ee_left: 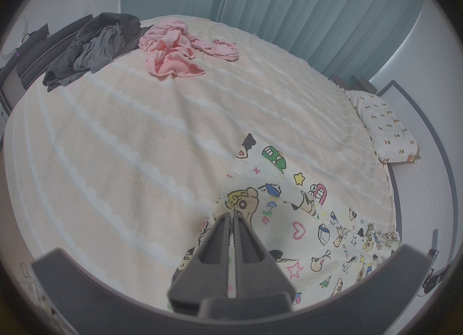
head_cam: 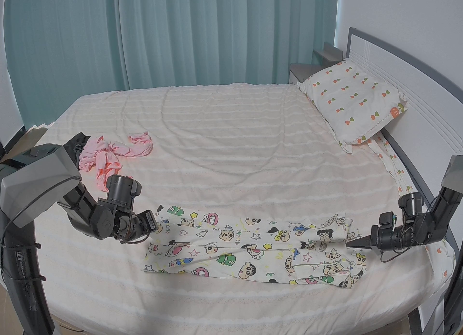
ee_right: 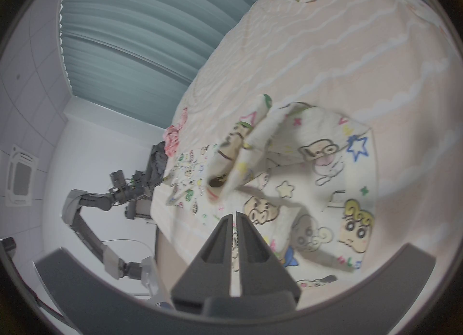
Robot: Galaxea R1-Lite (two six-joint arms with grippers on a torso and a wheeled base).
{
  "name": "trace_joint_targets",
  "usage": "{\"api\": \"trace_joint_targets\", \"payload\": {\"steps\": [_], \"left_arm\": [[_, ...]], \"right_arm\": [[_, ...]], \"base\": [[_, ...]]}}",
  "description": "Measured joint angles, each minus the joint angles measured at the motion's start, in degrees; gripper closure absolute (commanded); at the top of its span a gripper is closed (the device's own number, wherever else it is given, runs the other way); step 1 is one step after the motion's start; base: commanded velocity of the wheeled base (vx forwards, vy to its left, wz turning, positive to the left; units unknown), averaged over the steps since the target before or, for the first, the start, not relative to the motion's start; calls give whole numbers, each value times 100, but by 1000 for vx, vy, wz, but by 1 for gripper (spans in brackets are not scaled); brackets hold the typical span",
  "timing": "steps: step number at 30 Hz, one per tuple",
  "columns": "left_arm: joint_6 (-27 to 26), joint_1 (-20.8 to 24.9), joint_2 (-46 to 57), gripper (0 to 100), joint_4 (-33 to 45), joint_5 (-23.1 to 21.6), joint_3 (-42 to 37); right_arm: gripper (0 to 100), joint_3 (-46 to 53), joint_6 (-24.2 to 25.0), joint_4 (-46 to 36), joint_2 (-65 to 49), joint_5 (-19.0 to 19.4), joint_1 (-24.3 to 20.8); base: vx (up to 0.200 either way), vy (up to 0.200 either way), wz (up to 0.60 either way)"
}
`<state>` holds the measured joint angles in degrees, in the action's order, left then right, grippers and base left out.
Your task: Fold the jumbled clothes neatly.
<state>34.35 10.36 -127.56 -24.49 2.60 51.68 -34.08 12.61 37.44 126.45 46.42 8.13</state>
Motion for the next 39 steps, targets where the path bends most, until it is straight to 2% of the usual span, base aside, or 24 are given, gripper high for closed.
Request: {"api": "trace_joint_targets", "payload": {"steps": [6,10,18,26,28,30,34,39], "left_arm": [[29,0,-2,0,-206,-35,-118],[207,-4,-5,0,-361,-46,-162],[867,-108,22,0,-964,-171,-284],[1809,-332,124,0,-1164,-244,-315],[2194,-424,149,0,-1229,-250,-297],[2334,-483,160,0,-1347,-260,-300],[2455,-574,179,0,-1913,-265,-461],[2498,-623,188,0,-2336,-341,-785]], "right_arm": [[0,-50,-144,22,-322,-534,-33],[0,-323,-150,20,-611,-822,-227],[0,-1456,145,-71,-777,-1531,-1050],[0,-2261,382,-629,-200,-1943,-1666],[0,-2382,397,-816,54,-2077,-1749],[0,-2438,389,-1024,205,-2149,-1783],[0,-2454,230,-1510,401,-2332,-1804],[0,-2043,-73,-1714,351,-2510,-1786]], "base": [[0,0,0],[0,0,0],[0,0,0],[0,0,0],[0,0,0],[0,0,0],[0,0,0],[0,0,0]]}}
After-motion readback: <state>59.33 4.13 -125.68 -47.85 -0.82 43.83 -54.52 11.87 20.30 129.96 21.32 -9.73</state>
